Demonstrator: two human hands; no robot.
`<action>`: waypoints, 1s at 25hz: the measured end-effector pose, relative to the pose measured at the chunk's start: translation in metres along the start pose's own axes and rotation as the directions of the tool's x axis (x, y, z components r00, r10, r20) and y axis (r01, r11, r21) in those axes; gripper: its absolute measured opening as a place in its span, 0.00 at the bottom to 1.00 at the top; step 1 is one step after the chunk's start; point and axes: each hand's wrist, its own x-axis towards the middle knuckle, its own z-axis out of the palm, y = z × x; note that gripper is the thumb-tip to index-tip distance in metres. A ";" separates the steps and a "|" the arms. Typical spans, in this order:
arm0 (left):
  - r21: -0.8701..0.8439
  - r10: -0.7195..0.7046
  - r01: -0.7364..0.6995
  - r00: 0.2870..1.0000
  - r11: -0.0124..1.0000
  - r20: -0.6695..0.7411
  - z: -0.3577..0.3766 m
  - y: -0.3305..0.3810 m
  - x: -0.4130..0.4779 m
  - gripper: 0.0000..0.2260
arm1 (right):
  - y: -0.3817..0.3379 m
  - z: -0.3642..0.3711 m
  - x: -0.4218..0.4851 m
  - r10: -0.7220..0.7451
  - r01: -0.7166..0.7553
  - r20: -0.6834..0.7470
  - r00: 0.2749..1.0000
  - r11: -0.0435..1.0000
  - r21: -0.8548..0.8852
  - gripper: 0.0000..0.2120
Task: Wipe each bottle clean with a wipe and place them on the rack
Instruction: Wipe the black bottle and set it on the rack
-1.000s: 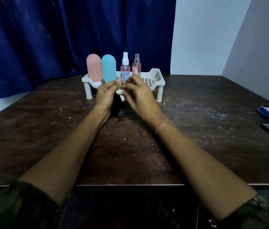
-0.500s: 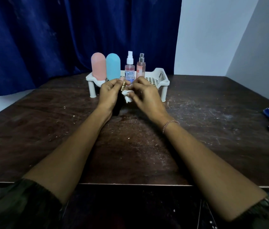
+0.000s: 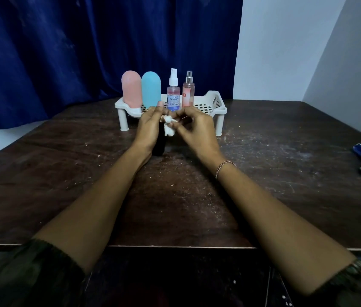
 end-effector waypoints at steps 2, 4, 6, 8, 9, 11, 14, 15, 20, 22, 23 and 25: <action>0.010 -0.002 0.002 1.000 1.000 0.007 0.002 0.002 -0.001 0.17 | -0.002 0.002 -0.002 0.019 -0.020 0.028 0.999 1.000 0.016 0.07; 0.018 0.005 -0.005 1.000 1.000 -0.010 0.000 0.003 0.000 0.18 | -0.003 0.003 -0.004 0.032 -0.034 0.145 0.989 0.999 0.012 0.07; 0.027 0.010 -0.008 0.998 1.000 -0.060 -0.005 0.003 0.001 0.17 | -0.005 0.003 -0.006 0.043 -0.042 0.262 0.964 0.999 -0.010 0.06; -0.015 -0.020 0.019 0.997 1.000 -0.081 -0.006 0.003 0.003 0.14 | -0.006 0.004 -0.006 0.011 -0.005 0.257 0.966 1.000 -0.024 0.06; -0.044 -0.040 0.037 0.996 0.998 -0.078 -0.005 0.003 0.002 0.14 | -0.006 0.004 -0.005 -0.009 0.013 0.221 0.975 1.000 -0.015 0.07; -0.101 -0.064 0.058 0.996 0.993 -0.061 -0.003 0.003 0.001 0.13 | -0.008 0.004 -0.005 -0.016 0.015 0.151 0.988 1.000 0.009 0.08; -0.106 -0.066 0.060 0.996 0.993 -0.056 -0.002 0.004 0.001 0.13 | -0.009 0.004 -0.006 -0.017 0.016 0.132 0.991 1.000 0.006 0.07; -0.087 -0.058 0.053 0.997 0.995 -0.057 -0.004 0.003 0.001 0.14 | -0.009 0.003 -0.007 -0.024 0.022 0.161 0.987 1.000 0.010 0.06; -0.037 -0.046 0.042 0.995 0.998 -0.092 -0.008 0.003 0.005 0.14 | -0.011 0.006 -0.008 -0.048 0.067 0.336 0.941 0.997 -0.044 0.07; -0.035 -0.040 0.038 0.997 0.999 -0.071 -0.007 0.004 0.005 0.14 | -0.012 0.006 -0.007 -0.097 0.121 0.234 0.968 0.989 -0.090 0.06; -0.046 -0.039 0.037 0.998 0.998 -0.042 -0.006 0.004 0.004 0.15 | -0.012 0.005 -0.006 -0.119 0.137 0.159 0.980 0.985 -0.109 0.05; -0.093 -0.027 0.030 0.999 0.995 0.035 -0.002 0.005 0.001 0.15 | -0.011 0.004 -0.004 -0.137 0.141 0.038 0.990 0.981 -0.132 0.06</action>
